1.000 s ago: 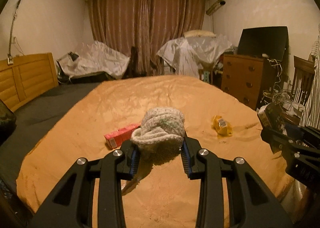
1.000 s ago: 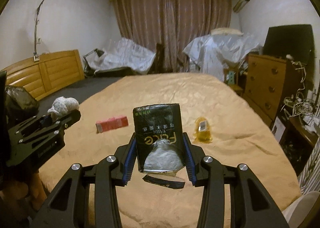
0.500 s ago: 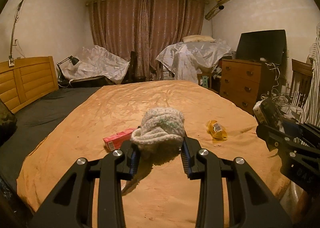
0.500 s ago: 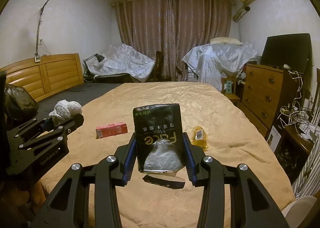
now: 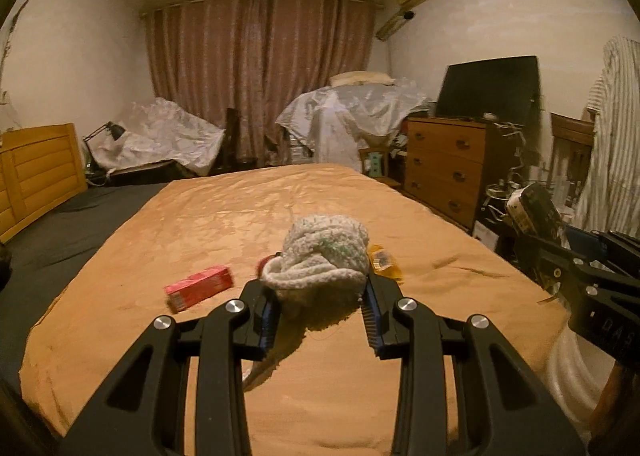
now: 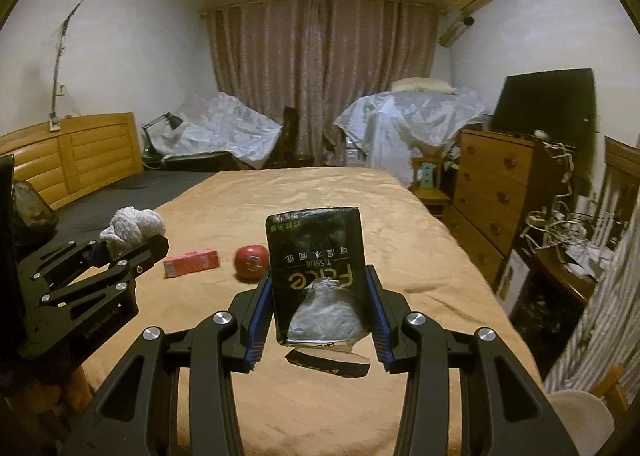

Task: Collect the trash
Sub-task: 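Lift and carry the white cloth and black packet over the white bucket with both tools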

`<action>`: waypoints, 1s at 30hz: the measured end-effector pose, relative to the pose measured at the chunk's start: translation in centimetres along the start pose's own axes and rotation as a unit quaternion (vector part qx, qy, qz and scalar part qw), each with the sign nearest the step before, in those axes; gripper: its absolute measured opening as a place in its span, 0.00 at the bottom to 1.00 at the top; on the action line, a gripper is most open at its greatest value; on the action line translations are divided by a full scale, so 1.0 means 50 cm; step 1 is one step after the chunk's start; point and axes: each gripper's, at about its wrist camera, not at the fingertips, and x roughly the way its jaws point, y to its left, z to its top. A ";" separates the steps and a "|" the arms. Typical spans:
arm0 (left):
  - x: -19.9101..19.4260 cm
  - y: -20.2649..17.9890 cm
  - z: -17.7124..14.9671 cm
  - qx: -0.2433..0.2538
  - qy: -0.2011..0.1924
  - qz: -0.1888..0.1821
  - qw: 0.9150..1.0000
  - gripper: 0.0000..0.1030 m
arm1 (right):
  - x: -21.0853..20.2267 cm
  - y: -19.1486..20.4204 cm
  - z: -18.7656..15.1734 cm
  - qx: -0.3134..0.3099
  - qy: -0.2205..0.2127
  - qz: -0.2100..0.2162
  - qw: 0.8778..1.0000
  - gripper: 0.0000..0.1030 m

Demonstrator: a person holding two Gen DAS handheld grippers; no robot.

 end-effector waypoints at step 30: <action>-0.018 -0.428 -0.015 0.083 0.040 -0.211 0.973 0.32 | -0.313 -0.544 -0.138 0.076 0.064 -0.188 0.977 0.43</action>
